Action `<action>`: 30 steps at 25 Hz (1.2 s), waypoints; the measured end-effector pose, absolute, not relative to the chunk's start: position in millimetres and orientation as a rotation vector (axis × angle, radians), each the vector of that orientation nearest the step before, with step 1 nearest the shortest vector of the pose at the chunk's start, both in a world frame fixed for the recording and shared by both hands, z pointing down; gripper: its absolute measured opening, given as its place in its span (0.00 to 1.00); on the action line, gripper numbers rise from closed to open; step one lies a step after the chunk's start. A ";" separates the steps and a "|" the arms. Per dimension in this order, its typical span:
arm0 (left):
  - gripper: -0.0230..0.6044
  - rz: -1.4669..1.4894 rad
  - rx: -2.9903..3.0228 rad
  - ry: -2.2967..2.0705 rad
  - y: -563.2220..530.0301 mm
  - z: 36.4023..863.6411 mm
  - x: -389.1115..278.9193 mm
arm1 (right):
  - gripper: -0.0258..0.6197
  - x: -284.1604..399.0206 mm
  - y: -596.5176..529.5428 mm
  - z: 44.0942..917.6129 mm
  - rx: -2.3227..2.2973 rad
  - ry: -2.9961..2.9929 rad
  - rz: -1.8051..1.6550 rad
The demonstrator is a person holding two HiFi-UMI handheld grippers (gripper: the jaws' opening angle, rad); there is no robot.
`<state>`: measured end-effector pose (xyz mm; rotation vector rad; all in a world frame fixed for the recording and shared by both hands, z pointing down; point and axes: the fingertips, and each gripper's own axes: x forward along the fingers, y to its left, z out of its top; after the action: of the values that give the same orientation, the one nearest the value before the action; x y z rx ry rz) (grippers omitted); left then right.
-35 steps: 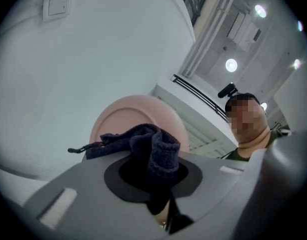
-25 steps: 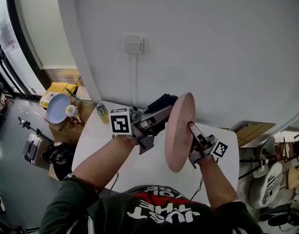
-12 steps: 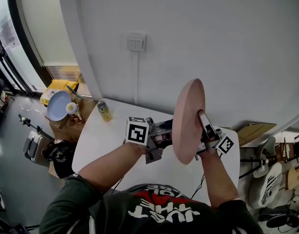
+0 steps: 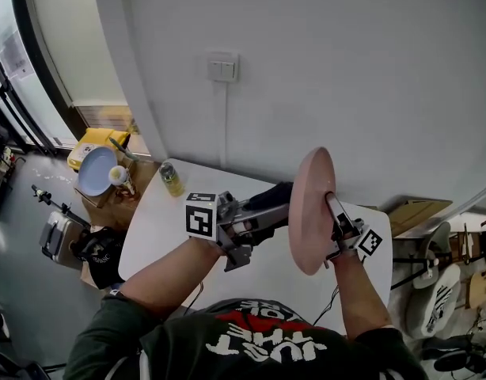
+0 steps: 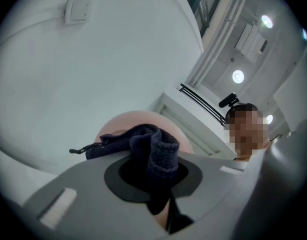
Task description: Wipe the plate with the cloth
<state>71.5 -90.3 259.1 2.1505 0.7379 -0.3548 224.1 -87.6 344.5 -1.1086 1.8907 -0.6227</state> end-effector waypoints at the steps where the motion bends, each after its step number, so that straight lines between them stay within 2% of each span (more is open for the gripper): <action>1: 0.11 -0.376 2.161 0.707 -102.8 256.0 71.1 | 0.06 217.1 -88.0 347.5 -1.092 1.906 -0.636; 7: 0.11 -0.490 2.162 0.520 -166.7 249.9 63.9 | 0.06 174.5 -81.6 356.5 -1.036 2.034 -0.682; 20: 0.11 -0.407 2.139 0.715 -164.3 236.4 105.2 | 0.06 132.0 -93.5 349.8 -0.876 2.158 -0.788; 30: 0.11 -0.411 2.057 0.774 -156.4 251.3 102.6 | 0.06 128.5 -86.7 343.8 -0.885 2.172 -0.768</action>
<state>102.6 -156.4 251.3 2.0571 0.7737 -0.4113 128.5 -86.7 343.8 -0.8853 2.1719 -0.7683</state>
